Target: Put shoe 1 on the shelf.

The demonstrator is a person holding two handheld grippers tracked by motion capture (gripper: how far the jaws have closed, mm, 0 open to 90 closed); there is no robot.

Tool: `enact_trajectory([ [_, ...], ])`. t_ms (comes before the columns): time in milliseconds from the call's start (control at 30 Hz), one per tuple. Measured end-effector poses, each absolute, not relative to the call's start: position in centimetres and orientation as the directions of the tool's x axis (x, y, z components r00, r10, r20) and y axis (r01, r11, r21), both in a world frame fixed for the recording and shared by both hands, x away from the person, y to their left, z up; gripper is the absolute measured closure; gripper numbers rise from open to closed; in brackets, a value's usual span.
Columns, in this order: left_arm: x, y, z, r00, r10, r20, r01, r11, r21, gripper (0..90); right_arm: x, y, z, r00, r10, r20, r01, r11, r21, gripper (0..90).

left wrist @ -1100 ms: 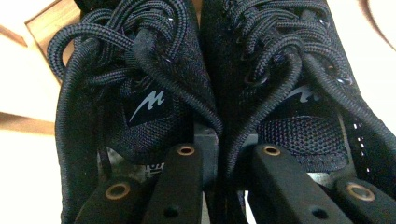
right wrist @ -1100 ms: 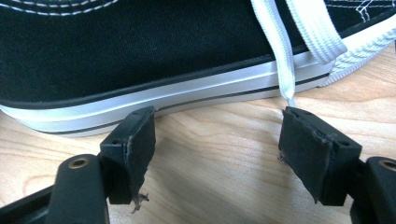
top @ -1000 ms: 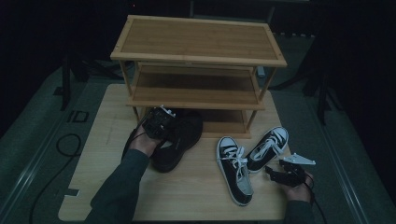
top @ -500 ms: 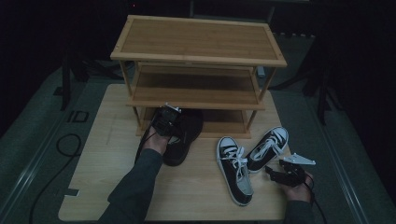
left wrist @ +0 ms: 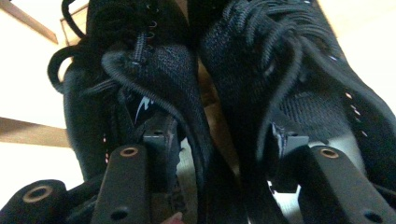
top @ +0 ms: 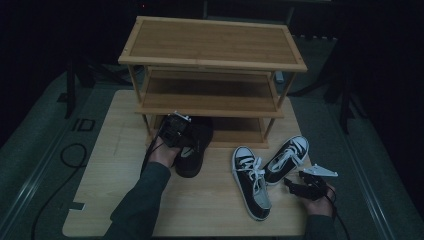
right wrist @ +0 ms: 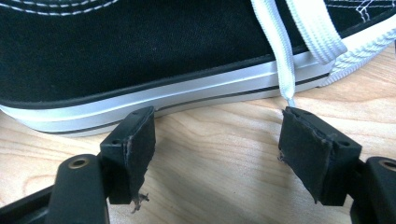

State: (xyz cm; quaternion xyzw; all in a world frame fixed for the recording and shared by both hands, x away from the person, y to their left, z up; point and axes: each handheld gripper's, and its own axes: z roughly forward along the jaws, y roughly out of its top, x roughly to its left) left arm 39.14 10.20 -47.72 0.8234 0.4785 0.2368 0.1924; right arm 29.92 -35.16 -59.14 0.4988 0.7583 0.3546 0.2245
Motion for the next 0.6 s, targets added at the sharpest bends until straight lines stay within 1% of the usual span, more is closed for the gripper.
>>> enact_trajectory([
  [100,38.3,10.7,-47.0,0.453,0.867,0.207,0.673,-0.485,0.559,52.9,29.9,-35.2,-59.1,-0.401,0.916,0.013,0.597,0.251,0.762,26.8],
  [267,36.8,11.7,-46.0,0.504,0.844,0.181,0.631,-0.504,0.59,53.7,29.9,-35.2,-59.1,-0.401,0.916,0.013,0.597,0.251,0.762,26.8],
  [600,33.9,13.5,-44.2,0.566,0.818,0.107,0.582,-0.488,0.65,54.9,29.9,-35.2,-59.1,-0.401,0.916,0.013,0.597,0.251,0.762,26.8],
])
